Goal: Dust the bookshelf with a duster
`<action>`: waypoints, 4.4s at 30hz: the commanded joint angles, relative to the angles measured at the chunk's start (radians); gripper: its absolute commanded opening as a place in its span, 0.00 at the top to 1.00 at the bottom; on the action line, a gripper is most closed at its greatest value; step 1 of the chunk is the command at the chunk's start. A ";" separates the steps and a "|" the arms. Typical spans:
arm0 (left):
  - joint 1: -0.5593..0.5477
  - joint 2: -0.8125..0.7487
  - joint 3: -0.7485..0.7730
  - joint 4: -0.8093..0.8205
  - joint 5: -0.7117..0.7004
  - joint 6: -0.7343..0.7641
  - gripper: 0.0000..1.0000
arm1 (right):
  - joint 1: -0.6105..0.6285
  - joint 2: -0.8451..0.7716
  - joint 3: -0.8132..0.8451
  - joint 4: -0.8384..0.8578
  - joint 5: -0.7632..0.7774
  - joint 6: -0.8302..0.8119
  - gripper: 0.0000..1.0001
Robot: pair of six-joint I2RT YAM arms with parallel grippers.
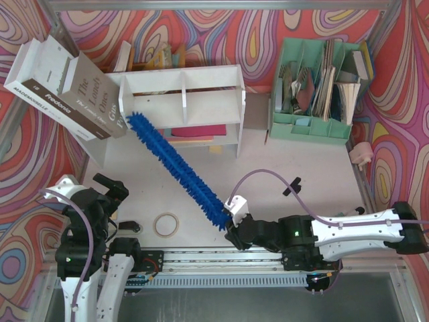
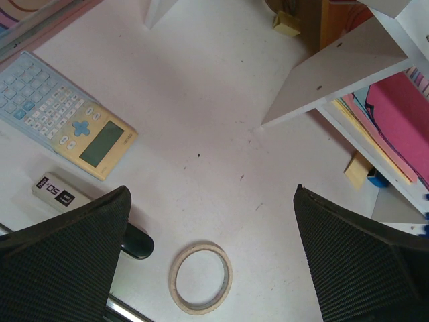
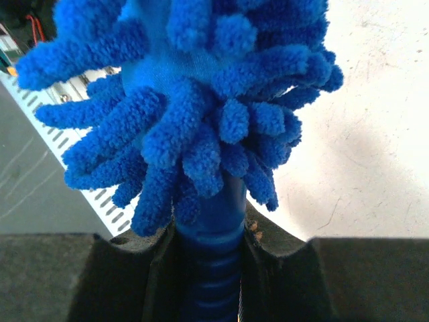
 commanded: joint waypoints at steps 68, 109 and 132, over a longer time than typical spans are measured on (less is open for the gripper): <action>0.005 -0.003 -0.017 0.016 0.000 0.012 0.02 | -0.123 0.427 0.267 0.093 0.194 0.223 1.00; 0.005 0.000 -0.016 0.014 0.000 0.011 0.02 | -0.116 0.007 0.023 -0.376 0.354 0.656 1.00; 0.005 0.000 -0.016 0.014 0.002 0.010 0.02 | -0.122 0.060 0.137 -0.357 0.421 0.619 1.00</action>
